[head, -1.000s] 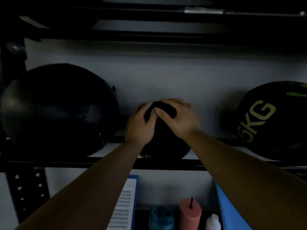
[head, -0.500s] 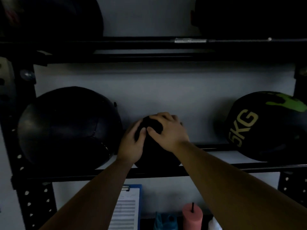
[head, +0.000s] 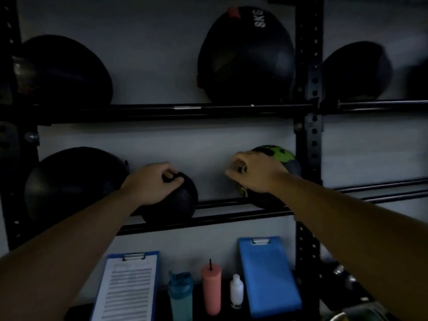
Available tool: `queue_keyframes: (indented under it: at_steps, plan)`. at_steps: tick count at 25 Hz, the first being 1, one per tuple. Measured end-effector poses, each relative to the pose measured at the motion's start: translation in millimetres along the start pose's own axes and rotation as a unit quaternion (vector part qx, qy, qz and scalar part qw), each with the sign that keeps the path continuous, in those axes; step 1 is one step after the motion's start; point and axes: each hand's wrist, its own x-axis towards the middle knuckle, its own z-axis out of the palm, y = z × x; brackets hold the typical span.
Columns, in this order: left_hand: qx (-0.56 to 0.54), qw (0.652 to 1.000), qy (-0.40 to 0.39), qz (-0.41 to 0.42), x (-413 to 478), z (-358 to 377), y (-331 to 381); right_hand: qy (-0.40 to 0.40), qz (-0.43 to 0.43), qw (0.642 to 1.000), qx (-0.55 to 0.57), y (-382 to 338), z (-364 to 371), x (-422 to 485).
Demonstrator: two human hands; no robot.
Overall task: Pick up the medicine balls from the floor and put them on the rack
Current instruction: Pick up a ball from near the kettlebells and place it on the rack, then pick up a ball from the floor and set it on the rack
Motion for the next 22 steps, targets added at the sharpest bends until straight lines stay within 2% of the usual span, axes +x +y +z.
queue_keyframes:
  at_steps: [4, 9, 12, 18, 22]
  plan:
    - [0.006, 1.000, 0.011, 0.017, -44, 1, 93, 0.012, 0.082, 0.996, -0.030, 79, -78, -112]
    - [-0.045, 0.996, -0.045, 0.062, -106, 66, 228, -0.016, 0.175, 0.983, -0.059, 157, -152, -254]
    - [-0.062, 0.988, -0.093, 0.106, -129, 88, 308, -0.005, 0.221, 0.971, -0.093, 183, -200, -332]
    - [-0.089, 0.966, -0.085, 0.226, -157, 56, 450, 0.070, 0.302, 0.941, -0.133, 169, -306, -464]
    - [-0.137, 0.939, -0.109, 0.297, -215, 55, 496, 0.106, 0.362, 0.911, -0.165, 129, -344, -557]
